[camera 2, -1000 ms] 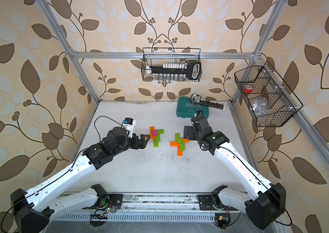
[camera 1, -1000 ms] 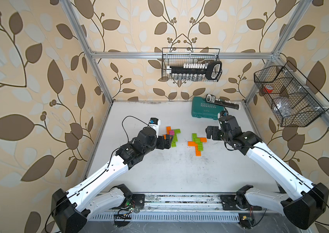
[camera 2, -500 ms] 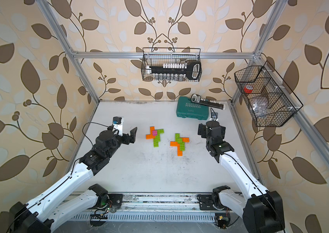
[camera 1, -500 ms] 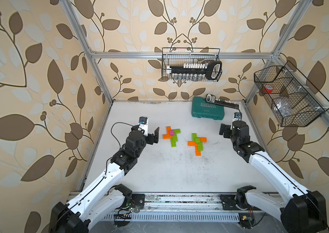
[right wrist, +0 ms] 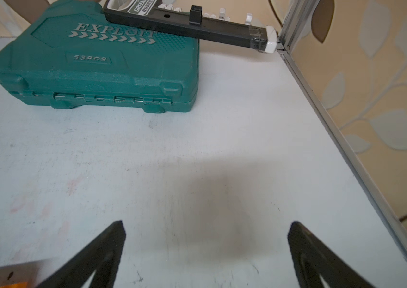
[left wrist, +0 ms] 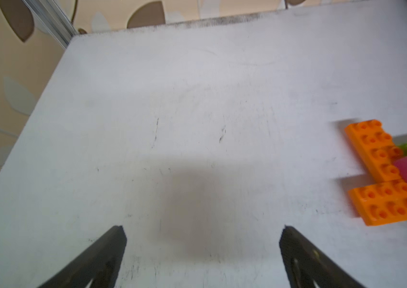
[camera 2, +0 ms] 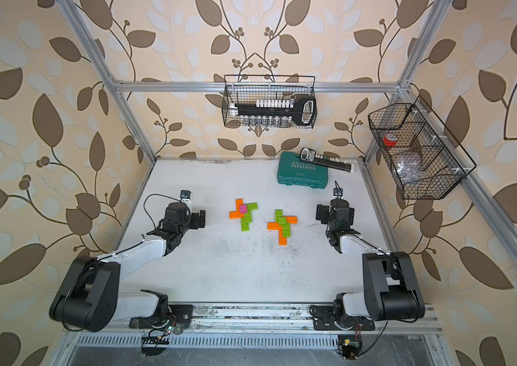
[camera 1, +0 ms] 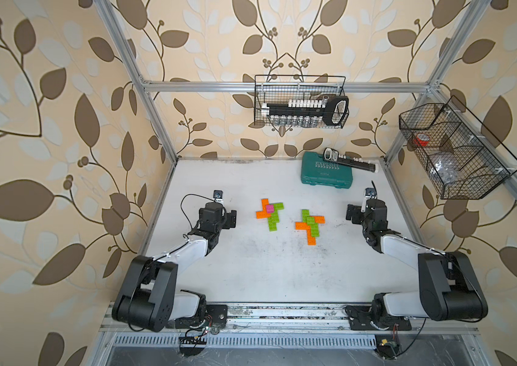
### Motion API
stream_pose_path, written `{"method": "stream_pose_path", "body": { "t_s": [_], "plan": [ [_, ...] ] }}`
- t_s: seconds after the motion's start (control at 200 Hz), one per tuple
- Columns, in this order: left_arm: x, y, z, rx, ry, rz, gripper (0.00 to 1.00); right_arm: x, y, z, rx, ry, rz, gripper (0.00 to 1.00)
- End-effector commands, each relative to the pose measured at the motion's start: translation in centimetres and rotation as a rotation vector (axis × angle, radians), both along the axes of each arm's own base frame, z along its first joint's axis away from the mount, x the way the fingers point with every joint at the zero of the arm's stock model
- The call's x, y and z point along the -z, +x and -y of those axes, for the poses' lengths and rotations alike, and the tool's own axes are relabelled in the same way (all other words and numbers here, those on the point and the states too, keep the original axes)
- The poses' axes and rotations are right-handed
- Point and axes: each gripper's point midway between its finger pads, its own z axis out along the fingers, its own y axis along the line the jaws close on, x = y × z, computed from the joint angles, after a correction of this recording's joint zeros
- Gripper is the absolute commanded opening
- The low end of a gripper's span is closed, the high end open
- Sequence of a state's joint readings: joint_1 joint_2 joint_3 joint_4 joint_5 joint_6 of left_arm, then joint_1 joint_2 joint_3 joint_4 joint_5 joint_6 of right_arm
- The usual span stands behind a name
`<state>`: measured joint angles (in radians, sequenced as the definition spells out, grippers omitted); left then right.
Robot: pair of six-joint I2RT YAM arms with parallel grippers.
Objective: Assemble a small pinwheel with lego
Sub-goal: Reset both arms
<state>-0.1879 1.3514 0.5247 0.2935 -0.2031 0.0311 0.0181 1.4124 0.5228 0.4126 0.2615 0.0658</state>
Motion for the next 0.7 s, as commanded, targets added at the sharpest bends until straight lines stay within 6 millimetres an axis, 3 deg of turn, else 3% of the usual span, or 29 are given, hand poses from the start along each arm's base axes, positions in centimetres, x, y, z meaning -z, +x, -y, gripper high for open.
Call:
{"method": "stream_pose_path", "body": {
  "t_s": [0.0, 0.08, 0.175, 0.2, 0.24, 0.36, 0.695],
  "plan": [
    [-0.6, 1.3, 0.0, 0.048, -0.007, 0.112, 0.99, 0.0, 1.0, -1.2, -0.074, 0.029, 0.084, 0.98],
    [-1.0, 1.6, -0.3, 0.062, -0.018, 0.14, 0.99, 0.3, 0.9, -2.0, -0.123, 0.033, 0.093, 0.98],
    [-0.1, 1.0, -1.8, 0.008, -0.066, 0.197, 0.99, 0.5, 0.5, -2.6, -0.162, 0.035, 0.13, 0.99],
    [1.2, 0.7, -2.2, -0.008, -0.077, 0.185, 0.99, 0.6, 0.3, -2.5, -0.161, 0.033, 0.144, 0.98],
    [1.0, 1.0, -2.4, -0.009, -0.075, 0.219, 0.99, 0.7, 0.3, -2.5, -0.156, 0.03, 0.176, 0.98],
    [1.6, 1.6, -3.2, -0.032, -0.127, 0.147, 0.99, 0.9, 0.4, -2.4, -0.151, 0.033, 0.157, 0.98],
    [1.6, 1.4, -3.3, -0.029, -0.135, 0.147, 0.99, 0.8, 0.2, -2.4, -0.153, 0.031, 0.153, 0.98]
  ]
}}
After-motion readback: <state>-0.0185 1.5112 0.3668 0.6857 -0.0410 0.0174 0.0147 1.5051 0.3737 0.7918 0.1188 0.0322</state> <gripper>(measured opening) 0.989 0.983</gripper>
